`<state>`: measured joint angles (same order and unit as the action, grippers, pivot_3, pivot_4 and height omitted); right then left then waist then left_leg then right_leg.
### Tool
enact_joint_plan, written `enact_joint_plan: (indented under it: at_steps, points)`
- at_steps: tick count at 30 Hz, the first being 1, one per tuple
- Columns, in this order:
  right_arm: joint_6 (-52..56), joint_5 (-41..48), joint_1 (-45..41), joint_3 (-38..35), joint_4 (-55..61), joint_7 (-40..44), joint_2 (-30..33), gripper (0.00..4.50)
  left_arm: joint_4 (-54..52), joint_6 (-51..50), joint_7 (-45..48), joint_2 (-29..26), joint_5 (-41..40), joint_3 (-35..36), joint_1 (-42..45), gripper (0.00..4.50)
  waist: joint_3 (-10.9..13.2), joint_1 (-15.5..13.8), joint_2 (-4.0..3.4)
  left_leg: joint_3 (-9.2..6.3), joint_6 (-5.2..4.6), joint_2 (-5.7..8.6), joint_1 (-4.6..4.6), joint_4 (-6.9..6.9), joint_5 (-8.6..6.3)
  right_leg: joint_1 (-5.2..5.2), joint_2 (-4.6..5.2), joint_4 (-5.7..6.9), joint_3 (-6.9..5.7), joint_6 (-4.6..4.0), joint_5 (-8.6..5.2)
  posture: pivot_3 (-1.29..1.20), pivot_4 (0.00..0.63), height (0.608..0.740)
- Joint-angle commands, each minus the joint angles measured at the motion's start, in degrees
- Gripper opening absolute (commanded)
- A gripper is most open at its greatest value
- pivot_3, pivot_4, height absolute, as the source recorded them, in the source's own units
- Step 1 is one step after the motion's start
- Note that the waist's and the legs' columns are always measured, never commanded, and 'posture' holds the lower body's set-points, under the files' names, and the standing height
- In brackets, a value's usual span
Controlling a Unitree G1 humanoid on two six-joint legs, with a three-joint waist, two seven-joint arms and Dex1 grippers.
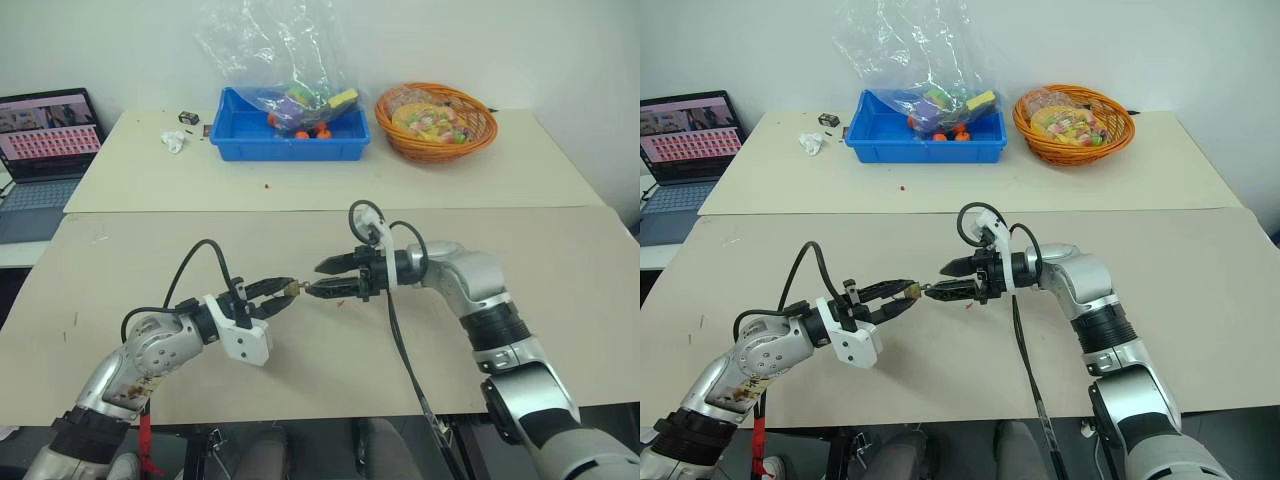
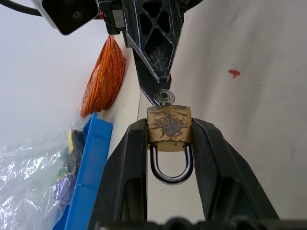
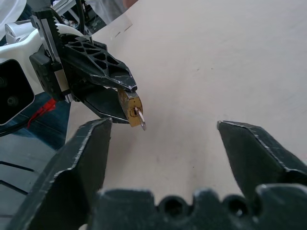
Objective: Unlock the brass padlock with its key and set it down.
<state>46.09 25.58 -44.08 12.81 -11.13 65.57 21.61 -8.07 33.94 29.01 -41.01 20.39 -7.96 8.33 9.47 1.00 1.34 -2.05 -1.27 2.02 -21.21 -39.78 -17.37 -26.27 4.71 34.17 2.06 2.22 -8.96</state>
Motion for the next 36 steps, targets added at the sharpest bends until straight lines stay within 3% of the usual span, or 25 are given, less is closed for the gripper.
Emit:
enact_joint_plan:
  at_steps: [1, 8, 9, 18, 28, 36]
  points:
    - [0.8, 1.1, -0.4, -0.3, 3.0, -0.2, -0.5, 2.66, -1.7, 0.6, 0.0, -0.1, -0.3, 0.4, 0.5, 0.81, 0.0, 0.0, 0.00, 0.00, 0.00, 0.00, 0.00, 0.00, 0.00, 0.00, 0.00, 0.00, 0.00, 0.00, 0.00, 0.00, 0.150, 0.735]
    - [2.1, 1.7, -0.3, -0.4, 4.5, -0.5, -0.7, 0.21, -1.8, 0.4, 0.2, 0.0, -0.4, 0.5, 0.5, 0.81, 0.0, 0.0, 0.00, 0.00, 0.00, 0.00, 0.00, -0.01, 0.00, 0.00, 0.00, 0.01, 0.00, 0.00, 0.00, 0.00, 0.150, 0.735]
    - [2.3, 1.8, -0.2, -0.4, 4.8, -0.6, -0.8, 0.03, -1.9, 0.3, 0.2, 0.0, -0.4, 0.5, 0.5, 0.81, 0.0, 0.0, 0.00, 0.00, 0.00, 0.00, 0.00, -0.01, 0.00, 0.00, 0.00, 0.02, -0.01, 0.00, 0.00, 0.00, 0.150, 0.735]
    - [5.9, 3.2, 0.6, -0.3, 7.5, -1.7, -1.6, 0.03, -2.0, 0.2, 0.1, 0.3, -0.2, 0.4, 0.5, 0.81, 0.0, 0.0, -0.01, 0.00, 0.01, 0.01, 0.00, -0.01, 0.00, 0.00, 0.00, 0.03, -0.01, 0.00, 0.00, 0.00, 0.150, 0.735]
    - [27.4, 11.1, -0.3, -5.3, 8.5, -9.6, -7.4, 0.03, -2.3, 0.2, -0.1, 0.8, 0.1, 0.5, 0.4, 0.81, 0.0, 0.0, -0.01, -0.03, 0.01, 0.02, 0.01, -0.03, 0.01, 0.00, 0.01, 0.32, -0.01, 0.00, 0.00, 0.00, 0.150, 0.735]
    - [41.9, 13.7, -2.9, -13.2, 2.9, -15.7, -13.5, 0.03, -2.7, 0.3, -0.4, 1.1, 0.4, 0.6, 0.1, 0.81, 0.0, 0.0, -0.02, -0.02, 0.01, 0.04, 0.02, -0.04, 0.01, -0.01, 0.02, 0.39, -0.02, 0.00, 0.00, 0.00, 0.150, 0.735]
